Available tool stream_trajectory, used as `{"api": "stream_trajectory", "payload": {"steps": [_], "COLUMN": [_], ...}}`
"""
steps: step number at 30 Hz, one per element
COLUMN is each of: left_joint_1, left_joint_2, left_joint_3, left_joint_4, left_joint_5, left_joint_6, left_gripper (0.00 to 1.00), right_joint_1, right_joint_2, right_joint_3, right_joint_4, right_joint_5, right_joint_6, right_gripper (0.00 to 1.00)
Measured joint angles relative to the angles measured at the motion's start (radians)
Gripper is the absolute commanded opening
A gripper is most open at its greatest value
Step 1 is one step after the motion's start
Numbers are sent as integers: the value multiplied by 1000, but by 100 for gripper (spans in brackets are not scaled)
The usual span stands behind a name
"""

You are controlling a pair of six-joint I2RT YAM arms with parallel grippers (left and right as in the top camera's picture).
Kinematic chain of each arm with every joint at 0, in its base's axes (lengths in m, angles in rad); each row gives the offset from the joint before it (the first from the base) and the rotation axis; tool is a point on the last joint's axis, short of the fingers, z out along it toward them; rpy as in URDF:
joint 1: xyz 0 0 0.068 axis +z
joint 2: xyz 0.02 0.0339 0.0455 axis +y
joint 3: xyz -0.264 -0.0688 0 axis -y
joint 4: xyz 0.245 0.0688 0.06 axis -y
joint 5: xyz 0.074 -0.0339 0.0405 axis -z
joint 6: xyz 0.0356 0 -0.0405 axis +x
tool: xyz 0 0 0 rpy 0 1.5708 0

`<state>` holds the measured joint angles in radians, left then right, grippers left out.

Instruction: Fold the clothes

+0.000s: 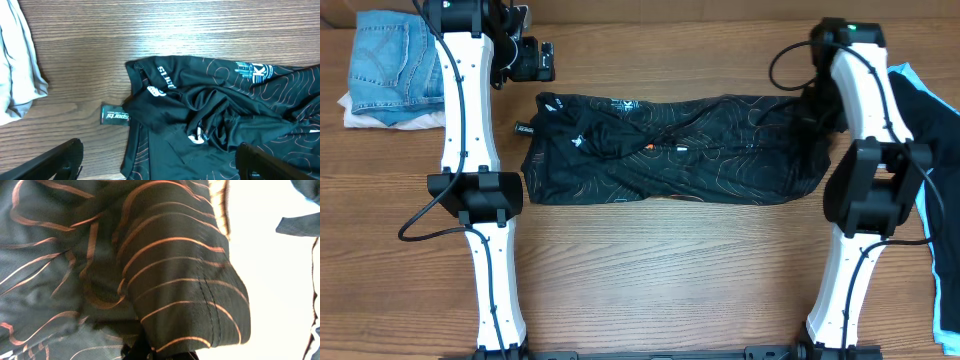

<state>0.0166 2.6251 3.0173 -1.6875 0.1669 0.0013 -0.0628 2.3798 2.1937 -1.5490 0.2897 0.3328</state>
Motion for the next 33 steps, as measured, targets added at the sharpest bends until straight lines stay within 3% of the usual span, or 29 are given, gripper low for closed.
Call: {"api": "stream_trajectory", "payload": {"steps": [14, 16, 17, 18, 20, 24, 28, 29, 31, 33], "left_joint_1": [0, 0, 0, 0, 0, 0, 0, 0, 0, 0], "left_joint_2": [0, 0, 0, 0, 0, 0, 0, 0, 0, 0], "left_joint_3": [0, 0, 0, 0, 0, 0, 0, 0, 0, 0], "left_joint_4": [0, 0, 0, 0, 0, 0, 0, 0, 0, 0], "left_joint_5": [0, 0, 0, 0, 0, 0, 0, 0, 0, 0], "left_joint_6": [0, 0, 0, 0, 0, 0, 0, 0, 0, 0], "left_gripper": [100, 100, 100, 100, 100, 100, 100, 100, 100, 100], "right_joint_1": [285, 322, 343, 362, 397, 456, 456, 447, 415, 369], "right_joint_2": [0, 0, 0, 0, 0, 0, 1, 2, 2, 2], "right_joint_3": [-39, -58, -66, -74, -82, -86, -66, -50, 7, 72], "right_joint_4": [96, 138, 158, 172, 193, 202, 117, 84, 37, 20], "right_joint_5": [-84, -119, -137, -149, -164, -182, -159, -144, -120, -105], "right_joint_6": [7, 5, 9, 11, 8, 12, 37, 47, 67, 68], "right_gripper": [15, 22, 36, 41, 47, 49, 55, 61, 84, 87]}}
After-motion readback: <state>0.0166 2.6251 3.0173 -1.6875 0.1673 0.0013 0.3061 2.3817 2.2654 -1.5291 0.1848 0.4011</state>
